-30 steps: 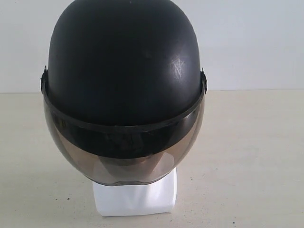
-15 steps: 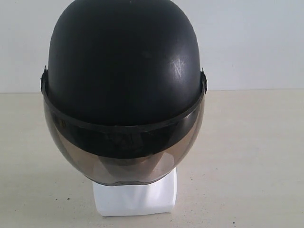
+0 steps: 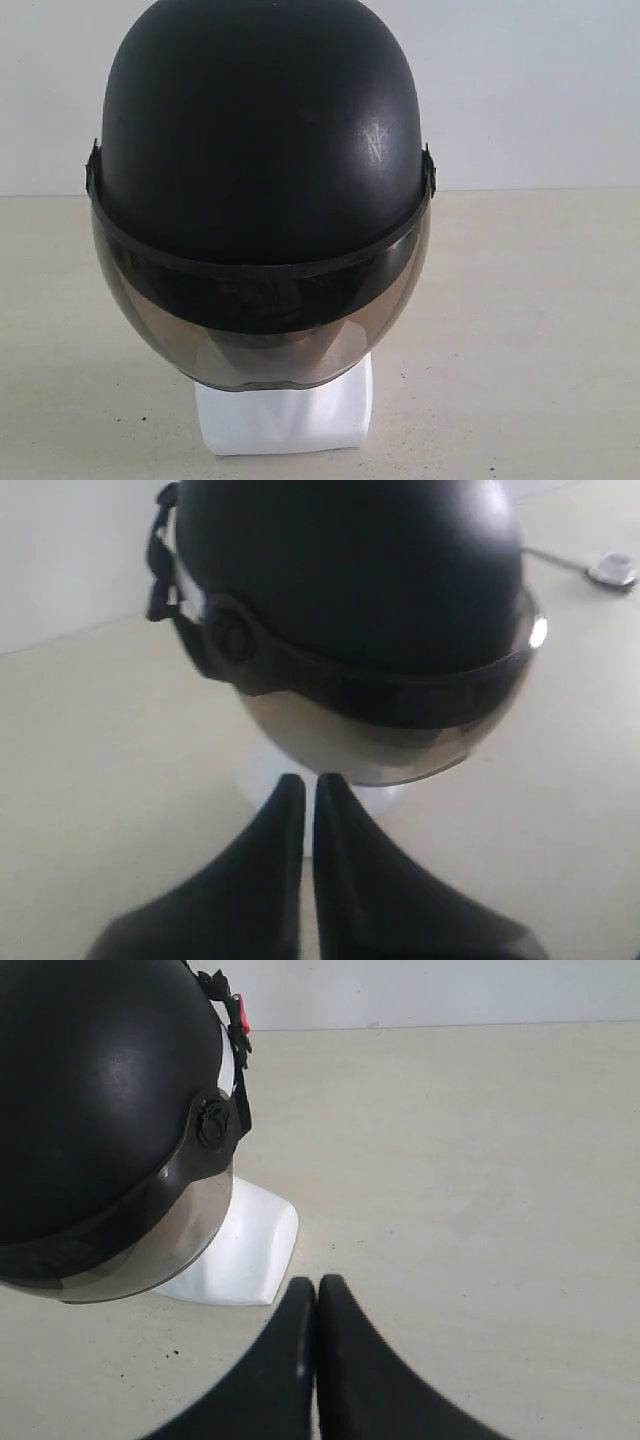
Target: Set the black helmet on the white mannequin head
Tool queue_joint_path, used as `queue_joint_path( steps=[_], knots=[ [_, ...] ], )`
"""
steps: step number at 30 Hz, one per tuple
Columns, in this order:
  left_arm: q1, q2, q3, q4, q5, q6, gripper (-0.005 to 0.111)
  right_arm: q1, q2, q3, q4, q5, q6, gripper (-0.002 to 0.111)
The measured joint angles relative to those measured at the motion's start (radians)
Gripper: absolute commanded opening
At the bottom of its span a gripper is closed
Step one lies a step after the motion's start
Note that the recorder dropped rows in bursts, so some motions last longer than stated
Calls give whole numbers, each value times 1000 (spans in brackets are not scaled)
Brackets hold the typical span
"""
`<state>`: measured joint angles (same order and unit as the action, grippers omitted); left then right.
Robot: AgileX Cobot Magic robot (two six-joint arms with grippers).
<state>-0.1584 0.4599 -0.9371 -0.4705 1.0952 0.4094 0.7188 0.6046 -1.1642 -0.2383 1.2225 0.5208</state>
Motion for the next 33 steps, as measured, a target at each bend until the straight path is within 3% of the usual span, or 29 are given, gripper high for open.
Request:
queue_joint_path(
  steps=[4, 6, 11, 15, 19, 22, 30, 33],
  knots=[
    [0, -71, 0, 265, -43, 45, 4, 0, 0, 0, 0, 0, 0, 0],
    [0, -121, 0, 435, -70, -18, 4, 0, 0, 0, 0, 0, 0, 0],
    [0, -286, 0, 849, -76, -402, 4, 0, 0, 0, 0, 0, 0, 0],
    [0, -402, 8, 1014, -29, -721, 4, 0, 0, 0, 0, 0, 0, 0],
    [23, -461, 80, 1034, -36, -993, 4, 0, 0, 0, 0, 0, 0, 0],
    [60, -460, 171, 962, -126, -1057, 4, 0, 0, 0, 0, 0, 0, 0],
    [113, -454, 555, 697, -745, -1072, 4, 0, 0, 0, 0, 0, 2, 0],
    [116, -454, 683, 642, -920, -1072, 4, 0, 0, 0, 0, 0, 2, 0]
  ],
)
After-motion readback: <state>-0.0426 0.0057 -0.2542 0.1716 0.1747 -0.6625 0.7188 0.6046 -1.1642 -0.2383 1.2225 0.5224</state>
